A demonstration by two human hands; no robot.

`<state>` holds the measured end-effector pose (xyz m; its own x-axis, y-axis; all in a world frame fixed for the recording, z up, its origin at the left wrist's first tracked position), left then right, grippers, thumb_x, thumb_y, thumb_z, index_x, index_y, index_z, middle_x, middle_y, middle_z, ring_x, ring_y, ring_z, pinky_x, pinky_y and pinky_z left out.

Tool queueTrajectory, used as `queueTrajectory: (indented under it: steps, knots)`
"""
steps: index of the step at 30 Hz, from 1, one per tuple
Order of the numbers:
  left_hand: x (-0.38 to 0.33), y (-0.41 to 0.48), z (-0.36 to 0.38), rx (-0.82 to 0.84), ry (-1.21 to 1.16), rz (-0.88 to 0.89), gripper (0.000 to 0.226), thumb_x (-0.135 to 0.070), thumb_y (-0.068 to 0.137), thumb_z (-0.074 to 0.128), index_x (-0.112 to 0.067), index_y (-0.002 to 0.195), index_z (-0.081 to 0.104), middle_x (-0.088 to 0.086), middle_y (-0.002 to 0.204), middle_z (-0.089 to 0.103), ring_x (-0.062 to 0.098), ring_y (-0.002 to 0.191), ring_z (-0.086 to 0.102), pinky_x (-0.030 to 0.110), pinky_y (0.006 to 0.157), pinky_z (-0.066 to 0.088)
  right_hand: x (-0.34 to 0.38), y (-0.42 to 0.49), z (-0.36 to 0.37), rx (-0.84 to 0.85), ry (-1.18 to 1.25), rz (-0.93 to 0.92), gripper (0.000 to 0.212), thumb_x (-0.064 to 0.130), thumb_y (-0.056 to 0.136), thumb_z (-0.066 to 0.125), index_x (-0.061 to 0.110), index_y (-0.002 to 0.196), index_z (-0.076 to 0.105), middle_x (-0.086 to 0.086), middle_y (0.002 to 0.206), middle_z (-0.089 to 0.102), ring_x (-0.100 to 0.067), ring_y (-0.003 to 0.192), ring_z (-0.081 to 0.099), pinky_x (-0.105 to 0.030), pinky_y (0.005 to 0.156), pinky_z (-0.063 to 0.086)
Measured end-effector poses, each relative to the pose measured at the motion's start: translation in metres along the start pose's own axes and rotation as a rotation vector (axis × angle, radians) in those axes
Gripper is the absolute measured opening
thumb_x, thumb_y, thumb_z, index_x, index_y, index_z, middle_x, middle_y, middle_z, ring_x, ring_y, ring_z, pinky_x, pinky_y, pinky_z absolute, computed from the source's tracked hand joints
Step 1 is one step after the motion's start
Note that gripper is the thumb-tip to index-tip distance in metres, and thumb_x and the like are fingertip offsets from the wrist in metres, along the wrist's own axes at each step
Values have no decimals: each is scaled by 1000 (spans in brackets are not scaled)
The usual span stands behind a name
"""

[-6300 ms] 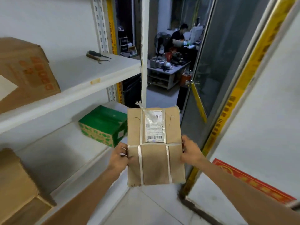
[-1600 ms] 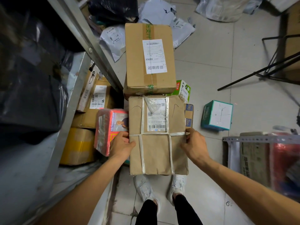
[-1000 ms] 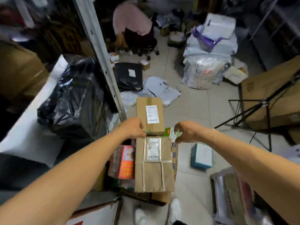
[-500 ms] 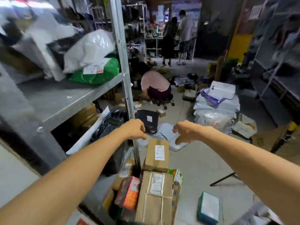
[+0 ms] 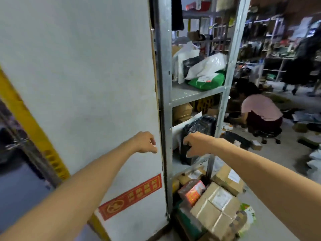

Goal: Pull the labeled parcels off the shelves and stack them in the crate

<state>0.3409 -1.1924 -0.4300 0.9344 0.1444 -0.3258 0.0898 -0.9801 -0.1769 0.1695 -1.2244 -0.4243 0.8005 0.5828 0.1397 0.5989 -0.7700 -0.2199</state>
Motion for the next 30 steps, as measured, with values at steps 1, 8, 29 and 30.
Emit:
queueTrajectory:
  steps: [1, 8, 29, 30]
  knots:
    - [29, -22, -8, -33, -13, -67, 41, -31, 79, 74, -15, 116, 66, 4, 114, 65, 20, 100, 62, 33, 91, 52, 33, 0, 3, 8, 4, -68, 31, 29, 83, 70, 12, 107, 59, -3, 101, 61, -22, 90, 57, -29, 71, 50]
    - [194, -227, -3, -139, -99, -438, 32, -29, 82, 71, -6, 105, 70, 7, 106, 70, 19, 96, 64, 28, 83, 50, 260, -17, 51, 99, 12, -424, 57, 30, 84, 72, 18, 136, 51, -7, 134, 52, -25, 118, 53, -31, 96, 44]
    - [309, -629, 109, -368, -352, -1417, 36, -28, 86, 69, -11, 118, 68, 5, 117, 65, 22, 107, 60, 30, 94, 49, 609, -154, 191, 355, -288, -1375, 33, 25, 77, 73, 7, 103, 62, -7, 95, 56, -29, 90, 61, -31, 65, 44]
    - [311, -632, 105, -401, -345, -1440, 35, -27, 86, 70, -13, 119, 67, 4, 118, 65, 22, 108, 60, 31, 95, 49, 614, -154, 194, 352, -300, -1393, 32, 25, 78, 73, 7, 102, 61, -7, 92, 55, -28, 87, 60, -31, 64, 43]
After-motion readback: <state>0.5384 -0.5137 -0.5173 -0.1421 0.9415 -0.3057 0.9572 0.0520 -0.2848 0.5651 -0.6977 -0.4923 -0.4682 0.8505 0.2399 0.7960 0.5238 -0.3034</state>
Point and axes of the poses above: each hand's wrist, its own y-axis towards the middle knuckle, its own z-axis out of the palm, x = y × z, the point moved 9 cm from there along y, towards the middle knuckle
